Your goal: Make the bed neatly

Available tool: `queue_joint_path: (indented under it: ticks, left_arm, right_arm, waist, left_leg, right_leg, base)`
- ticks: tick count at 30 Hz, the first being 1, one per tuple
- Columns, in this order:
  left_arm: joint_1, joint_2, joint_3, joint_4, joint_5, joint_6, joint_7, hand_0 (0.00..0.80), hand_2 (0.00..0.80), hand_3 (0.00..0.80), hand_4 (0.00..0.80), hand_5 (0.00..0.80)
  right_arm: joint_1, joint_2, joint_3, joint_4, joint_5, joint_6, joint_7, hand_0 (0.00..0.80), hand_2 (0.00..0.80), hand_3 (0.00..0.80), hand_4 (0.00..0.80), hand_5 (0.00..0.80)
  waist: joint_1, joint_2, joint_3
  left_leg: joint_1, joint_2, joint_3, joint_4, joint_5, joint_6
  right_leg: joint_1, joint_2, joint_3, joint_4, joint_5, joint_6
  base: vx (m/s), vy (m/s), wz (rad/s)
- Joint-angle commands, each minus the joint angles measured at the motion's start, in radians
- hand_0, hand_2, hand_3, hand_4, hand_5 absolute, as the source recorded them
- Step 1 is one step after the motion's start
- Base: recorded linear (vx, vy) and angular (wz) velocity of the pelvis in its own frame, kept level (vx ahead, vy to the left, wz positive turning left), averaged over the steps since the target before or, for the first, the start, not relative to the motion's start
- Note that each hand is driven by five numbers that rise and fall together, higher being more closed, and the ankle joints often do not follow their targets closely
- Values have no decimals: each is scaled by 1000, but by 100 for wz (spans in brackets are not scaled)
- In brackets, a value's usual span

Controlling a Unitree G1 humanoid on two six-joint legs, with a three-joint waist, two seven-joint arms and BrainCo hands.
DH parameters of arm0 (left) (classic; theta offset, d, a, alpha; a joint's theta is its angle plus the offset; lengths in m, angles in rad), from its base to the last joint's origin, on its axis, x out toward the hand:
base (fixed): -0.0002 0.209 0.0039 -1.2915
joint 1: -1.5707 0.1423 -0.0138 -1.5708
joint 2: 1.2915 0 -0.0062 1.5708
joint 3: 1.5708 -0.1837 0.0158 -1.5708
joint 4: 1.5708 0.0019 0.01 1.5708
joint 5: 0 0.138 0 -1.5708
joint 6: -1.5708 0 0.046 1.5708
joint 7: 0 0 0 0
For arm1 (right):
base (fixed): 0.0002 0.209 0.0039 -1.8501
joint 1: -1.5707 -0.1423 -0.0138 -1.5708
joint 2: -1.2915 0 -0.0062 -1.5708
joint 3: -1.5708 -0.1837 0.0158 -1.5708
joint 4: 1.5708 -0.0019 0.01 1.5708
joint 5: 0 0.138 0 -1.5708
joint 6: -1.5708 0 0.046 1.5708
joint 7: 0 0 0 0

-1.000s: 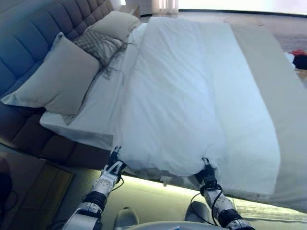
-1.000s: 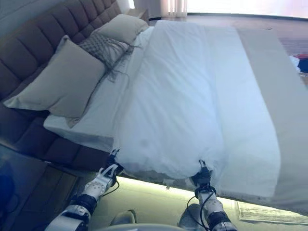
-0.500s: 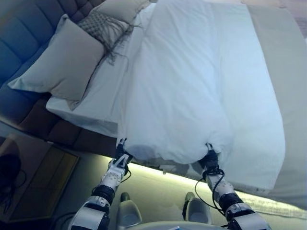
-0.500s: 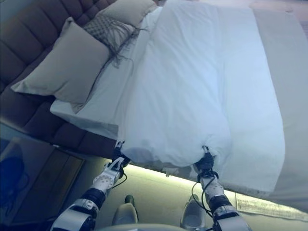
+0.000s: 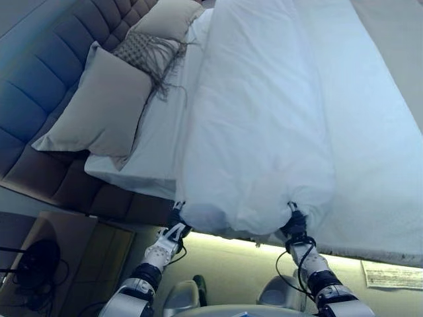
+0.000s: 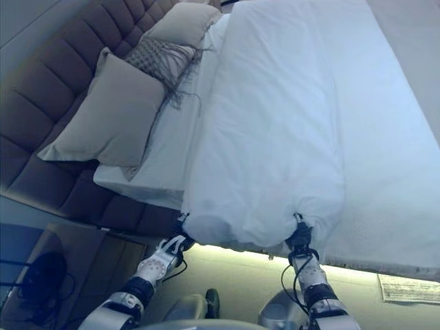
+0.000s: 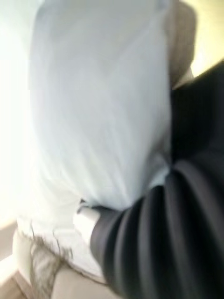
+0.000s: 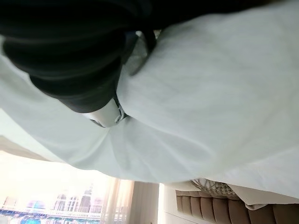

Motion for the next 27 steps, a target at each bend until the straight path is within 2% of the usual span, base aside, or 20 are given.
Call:
queue_joint_path:
  ticks: [1,3,4,6,7,10,12,14,17,19,23,27]
  left_arm:
    - [-78,29,-42,-42,119,-58,-16,800,800,800,800,800]
    - [-188,30,-89,30,187,-107,12,800,800,800,800,800]
    - [-234,42,-107,64,206,-123,18,800,800,800,800,800]
    - [-316,78,-116,120,232,-138,13,800,800,800,800,800]
    - [-355,110,-115,138,237,-138,14,800,800,800,800,800]
    - [-383,142,-108,137,242,-132,2,800,800,800,800,800]
    - [-418,137,-107,156,222,-146,1,800,800,800,800,800]
    - [-448,126,-87,177,205,-155,1,800,800,800,800,800]
    - [-452,115,-63,195,224,-165,-2,800,800,800,800,800]
    - [-450,123,-53,192,254,-173,13,800,800,800,800,800]
    - [-470,158,-39,224,318,-191,42,800,800,800,800,800]
    - [-457,181,-45,243,399,-218,58,800,800,800,800,800]
  right_arm:
    - [27,29,38,-108,43,25,84,800,800,800,800,800]
    - [-73,24,85,-64,77,1,98,800,800,800,800,800]
    - [-128,24,111,-45,81,-5,91,800,800,800,800,800]
    - [-209,27,152,-44,75,-6,61,800,800,800,800,800]
    - [-252,16,170,-51,48,9,42,800,800,800,800,800]
    - [-293,-12,182,-50,37,18,27,800,800,800,800,800]
    - [-337,-36,176,-31,39,22,6,800,800,800,800,800]
    - [-363,-42,175,-14,9,13,-7,800,800,800,800,800]
    - [-407,-44,164,8,10,-7,-28,800,800,800,800,800]
    - [-419,-48,157,4,-27,-18,-48,800,800,800,800,800]
    - [-430,-82,145,39,-84,-12,-125,800,800,800,800,800]
    - [-373,-172,73,188,-102,34,-68,800,800,800,800,800]
  waist:
    - [3,-15,-3]
    - [1,-17,40]
    - [1,-15,60]
    - [-2,-17,98]
    - [-4,-15,118]
    - [-2,1,131]
    - [-7,17,145]
    - [-5,27,152]
    - [4,29,162]
    - [5,25,173]
    - [-8,17,204]
    - [-22,18,236]
  left_leg:
    - [-167,51,-109,19,134,12]
    - [-241,49,-124,23,162,4]
    - [-261,57,-120,20,174,-1]
    - [-306,74,-123,19,193,-12]
    - [-326,86,-115,6,216,-17]
    - [-345,99,-85,-30,254,-26]
    - [-356,77,-38,-48,267,-22]
    - [-374,46,-19,-48,265,-12]
    - [-400,11,-21,-2,239,-1]
    - [-426,0,-21,32,225,4]
    - [-482,0,-13,98,192,11]
    - [-519,1,-15,111,189,13]
  right_leg:
    - [-87,59,83,4,61,10]
    - [-132,80,78,-18,79,-2]
    - [-151,85,65,-19,87,-6]
    - [-194,97,67,-24,103,-7]
    - [-211,107,62,-34,110,-7]
    - [-217,101,46,-57,121,-4]
    - [-214,81,17,-69,126,-4]
    - [-223,58,8,-72,132,-8]
    - [-248,27,25,-53,138,-11]
    - [-271,14,43,-56,155,-15]
    - [-333,16,77,-37,158,-19]
    - [-368,19,103,-35,163,-16]
  base:
    - [-327,-19,-8]
    - [-395,22,41]
    - [-346,50,64]
    - [-245,73,24]
    - [-125,134,-19]
    - [-35,185,-16]
    - [-37,270,10]
    - [-22,247,28]
    - [26,195,27]
    - [17,150,14]
    - [-21,148,-4]
    - [-24,166,-9]
